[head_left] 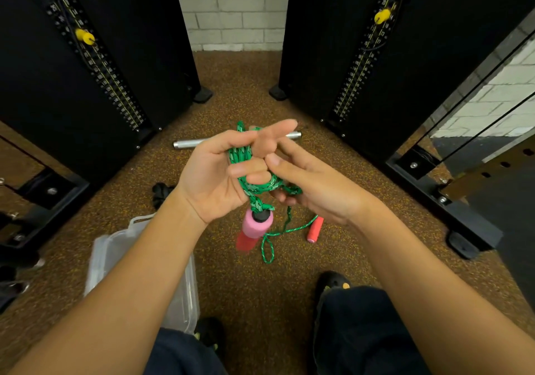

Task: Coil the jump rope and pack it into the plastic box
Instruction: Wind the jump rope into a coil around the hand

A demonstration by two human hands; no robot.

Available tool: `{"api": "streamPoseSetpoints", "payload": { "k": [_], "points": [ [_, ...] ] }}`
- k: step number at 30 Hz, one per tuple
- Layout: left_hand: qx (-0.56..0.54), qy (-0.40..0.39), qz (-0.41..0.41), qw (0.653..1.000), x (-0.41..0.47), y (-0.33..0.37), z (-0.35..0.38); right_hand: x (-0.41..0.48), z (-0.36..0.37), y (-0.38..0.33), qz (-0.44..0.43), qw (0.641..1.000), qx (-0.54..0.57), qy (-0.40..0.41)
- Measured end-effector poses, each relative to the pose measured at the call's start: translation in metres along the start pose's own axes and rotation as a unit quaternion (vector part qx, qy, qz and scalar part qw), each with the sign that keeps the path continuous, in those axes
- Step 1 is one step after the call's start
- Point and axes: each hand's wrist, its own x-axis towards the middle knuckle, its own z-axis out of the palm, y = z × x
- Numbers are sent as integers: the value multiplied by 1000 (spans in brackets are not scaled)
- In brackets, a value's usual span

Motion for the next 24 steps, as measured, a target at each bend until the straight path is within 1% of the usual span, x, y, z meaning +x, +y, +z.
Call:
{"api": "streamPoseSetpoints", "payload": {
  "k": [2,4,5,6,7,8,10,11,12,13,15,16,18,19,20,21,22,23,24],
  "points": [
    [13,23,-12,1000,-3,0,2,-1,-7,-2,-26,999,39,-7],
    [28,3,-20,999,-3,-4,7,2,-13,-2,-19,994,104,-16],
    [28,-13,-24,999,-2,-6,9,3,-14,-1,-10,995,98,-12],
    [20,-35,-27,999,-2,-6,10,5,-12,1,-2,999,50,-3],
    [7,-56,-28,998,-1,-5,10,6,-9,5,1,1000,-28,8],
    [-10,-80,-26,996,-1,-2,8,6,-6,8,2,994,-109,13],
    [-35,-89,2,995,-1,5,3,6,-2,13,10,973,-229,22],
    [-29,-75,26,996,-1,7,2,6,-2,14,16,965,-260,32],
    [0,-41,58,997,-1,9,1,6,-3,13,17,958,-283,45],
    [56,24,98,993,-1,11,1,6,-5,12,21,952,-300,55],
    [174,154,171,958,0,12,-4,4,-6,8,36,948,-314,49],
    [216,197,181,939,2,11,-5,3,-5,7,48,945,-322,37],
    [301,267,174,899,6,7,-6,-1,-4,4,55,935,-350,16],
    [375,303,160,862,7,5,-6,-3,-4,3,45,930,-363,10],
    [467,329,136,809,8,3,-4,-5,-3,3,28,925,-378,12],
    [557,332,109,754,8,0,-2,-6,-4,1,9,920,-391,22],
    [629,313,84,707,9,-4,-2,-6,-5,0,-8,915,-401,38],
    [673,290,61,678,8,-7,-3,-7,-7,-2,-23,914,-401,54],
    [689,281,39,667,8,-10,-4,-7,-10,-4,-35,917,-392,67]
  ]
}}
